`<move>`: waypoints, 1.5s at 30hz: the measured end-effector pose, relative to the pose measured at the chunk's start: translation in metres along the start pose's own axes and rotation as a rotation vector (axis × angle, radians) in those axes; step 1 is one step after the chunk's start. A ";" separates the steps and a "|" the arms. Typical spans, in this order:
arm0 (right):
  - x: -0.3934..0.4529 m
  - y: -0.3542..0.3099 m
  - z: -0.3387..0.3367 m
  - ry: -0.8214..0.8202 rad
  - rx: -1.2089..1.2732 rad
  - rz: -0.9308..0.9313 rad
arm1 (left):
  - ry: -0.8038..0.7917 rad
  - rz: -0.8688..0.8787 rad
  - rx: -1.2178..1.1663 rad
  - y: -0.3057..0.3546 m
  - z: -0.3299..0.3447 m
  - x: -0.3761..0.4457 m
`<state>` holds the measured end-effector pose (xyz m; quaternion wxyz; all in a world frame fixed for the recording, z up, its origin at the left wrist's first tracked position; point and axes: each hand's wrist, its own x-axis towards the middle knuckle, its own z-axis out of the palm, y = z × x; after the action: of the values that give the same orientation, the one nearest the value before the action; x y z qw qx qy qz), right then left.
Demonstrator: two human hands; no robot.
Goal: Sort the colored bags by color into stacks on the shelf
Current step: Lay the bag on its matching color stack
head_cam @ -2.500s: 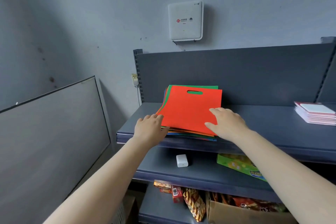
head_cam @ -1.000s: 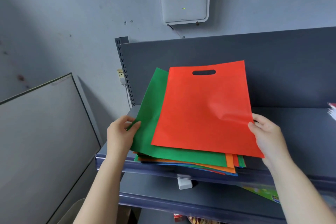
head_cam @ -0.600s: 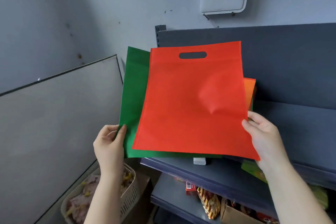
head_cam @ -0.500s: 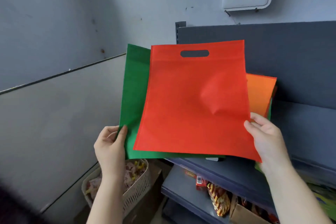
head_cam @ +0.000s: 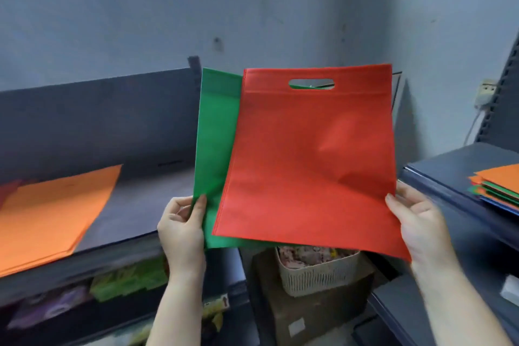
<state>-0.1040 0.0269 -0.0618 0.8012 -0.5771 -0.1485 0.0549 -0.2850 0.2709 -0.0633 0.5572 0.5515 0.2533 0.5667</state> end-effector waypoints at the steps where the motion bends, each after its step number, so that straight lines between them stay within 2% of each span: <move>1: -0.002 0.003 0.017 -0.035 0.012 0.016 | 0.036 0.016 0.014 0.005 -0.018 0.005; 13: -0.109 0.036 0.240 -0.386 0.166 0.189 | 0.372 0.088 0.132 0.074 -0.253 0.056; 21: -0.207 0.064 0.368 -0.578 0.215 0.266 | 0.572 0.170 0.323 0.106 -0.417 0.072; 26: -0.262 0.083 0.435 -0.681 0.232 0.356 | 0.645 0.140 0.231 0.121 -0.501 0.075; 32: -0.306 0.096 0.503 -0.780 0.211 0.437 | 0.764 0.140 0.207 0.135 -0.578 0.075; 45: -0.380 0.127 0.668 -0.951 0.225 0.429 | 0.918 0.223 0.197 0.168 -0.701 0.120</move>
<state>-0.6555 0.5774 -0.0543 0.6732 -0.4164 -0.3671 0.4886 -0.9530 0.5681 -0.0557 0.2687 0.3183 0.4650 0.7812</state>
